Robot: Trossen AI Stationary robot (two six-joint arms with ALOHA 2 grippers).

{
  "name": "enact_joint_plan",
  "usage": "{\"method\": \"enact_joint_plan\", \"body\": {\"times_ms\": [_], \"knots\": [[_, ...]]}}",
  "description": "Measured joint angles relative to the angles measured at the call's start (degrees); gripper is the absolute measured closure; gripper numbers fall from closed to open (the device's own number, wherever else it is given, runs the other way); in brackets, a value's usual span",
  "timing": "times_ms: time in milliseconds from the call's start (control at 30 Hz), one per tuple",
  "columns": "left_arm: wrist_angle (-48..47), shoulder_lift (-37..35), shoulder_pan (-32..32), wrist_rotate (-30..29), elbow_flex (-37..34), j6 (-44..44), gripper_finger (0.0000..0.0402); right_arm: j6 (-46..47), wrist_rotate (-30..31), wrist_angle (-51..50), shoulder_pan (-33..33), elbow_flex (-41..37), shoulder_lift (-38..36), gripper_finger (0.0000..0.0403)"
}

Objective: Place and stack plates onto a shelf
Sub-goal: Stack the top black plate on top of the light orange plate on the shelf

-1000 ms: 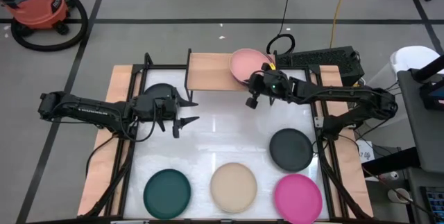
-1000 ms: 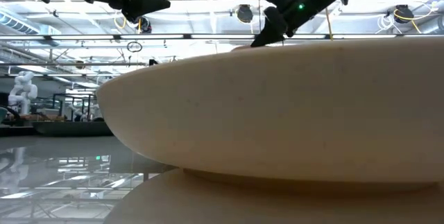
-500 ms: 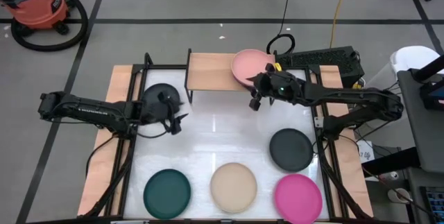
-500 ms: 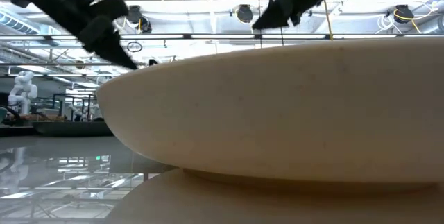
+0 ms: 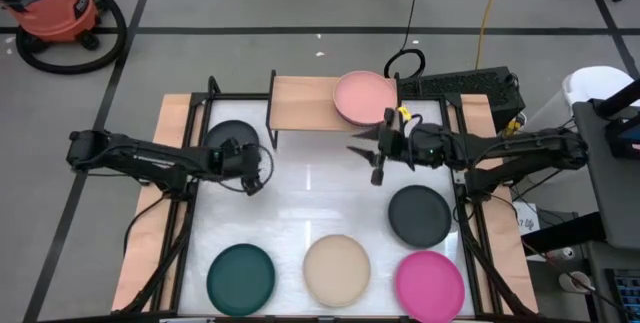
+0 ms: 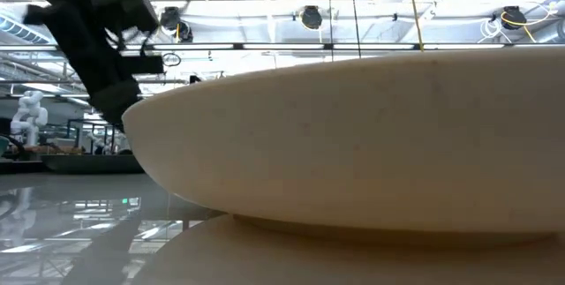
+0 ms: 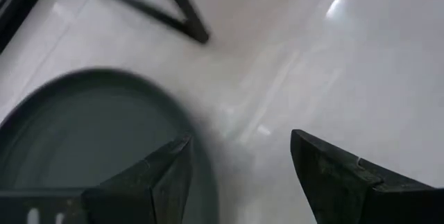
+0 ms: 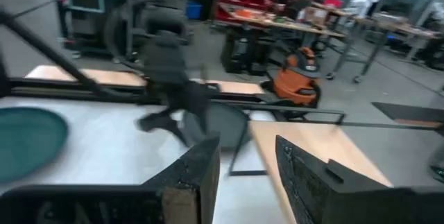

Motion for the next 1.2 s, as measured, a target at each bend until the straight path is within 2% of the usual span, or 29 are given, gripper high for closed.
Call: {"method": "enact_joint_plan", "body": {"times_ms": [300,500,567,633,767,833,867,1000,1200], "knots": [[-0.55,5.63,10.67,0.05,0.02,-1.15,0.0158,-0.35,1.56,0.17,4.80,0.00,1.30,0.0281],[-0.50,9.47,13.41,1.89,0.02,0.42,0.0165,-0.22,4.90,0.21,5.01,-0.28,2.08,0.0282],[-0.18,10.69,13.30,2.67,0.13,1.51,0.0186,0.02,5.10,1.15,4.98,-1.11,2.03,0.0282],[0.12,11.31,13.33,3.95,0.24,1.91,0.0224,0.05,5.70,2.00,4.88,-2.06,2.00,0.0282],[-1.03,11.33,13.33,5.95,0.91,5.31,0.0332,-0.13,6.15,4.79,4.87,-4.44,2.07,0.0282],[-6.34,10.74,13.35,3.67,2.49,5.40,0.0375,-0.59,6.15,5.60,4.87,-5.06,2.00,0.0282],[-8.56,10.50,13.35,1.87,3.88,3.72,0.0385,-0.62,6.15,5.77,4.87,-5.34,2.00,0.0282],[-16.81,8.06,11.95,-7.93,8.42,-3.28,0.0388,-0.77,6.13,7.00,4.87,-6.78,2.04,0.0282],[-16.80,1.16,8.36,-22.25,13.89,-3.95,0.0389,-1.40,6.13,8.01,4.87,-7.56,2.02,0.0282]]}}
